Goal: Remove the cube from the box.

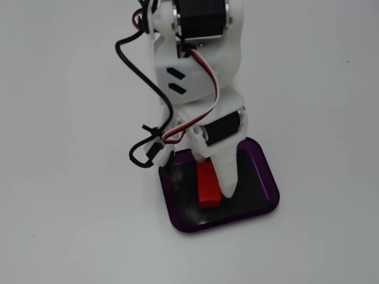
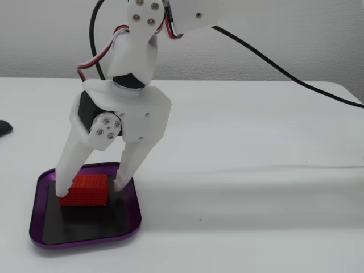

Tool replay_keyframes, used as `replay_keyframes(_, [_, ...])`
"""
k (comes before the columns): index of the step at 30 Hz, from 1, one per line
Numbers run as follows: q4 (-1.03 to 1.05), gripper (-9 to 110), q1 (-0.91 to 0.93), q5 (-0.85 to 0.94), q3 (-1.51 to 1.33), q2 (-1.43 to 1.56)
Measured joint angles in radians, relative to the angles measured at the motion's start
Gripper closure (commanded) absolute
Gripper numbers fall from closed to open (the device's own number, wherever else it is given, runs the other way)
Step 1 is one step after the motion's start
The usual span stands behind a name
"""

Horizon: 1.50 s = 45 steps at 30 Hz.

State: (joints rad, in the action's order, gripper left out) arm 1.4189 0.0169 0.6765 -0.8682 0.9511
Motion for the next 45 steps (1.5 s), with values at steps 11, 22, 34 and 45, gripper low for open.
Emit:
replay_keyframes(11, [-0.063, 78, 0.006, 0.015, 0.000, 0.000])
replay_keyframes(22, [-0.144, 78, 0.011, 0.025, -0.061, 0.000])
replay_keyframes(34, [-0.236, 89, 0.017, 0.034, -0.158, 0.005])
replay_keyframes(45, [-0.236, 101, 0.009, 0.040, -0.158, 0.005])
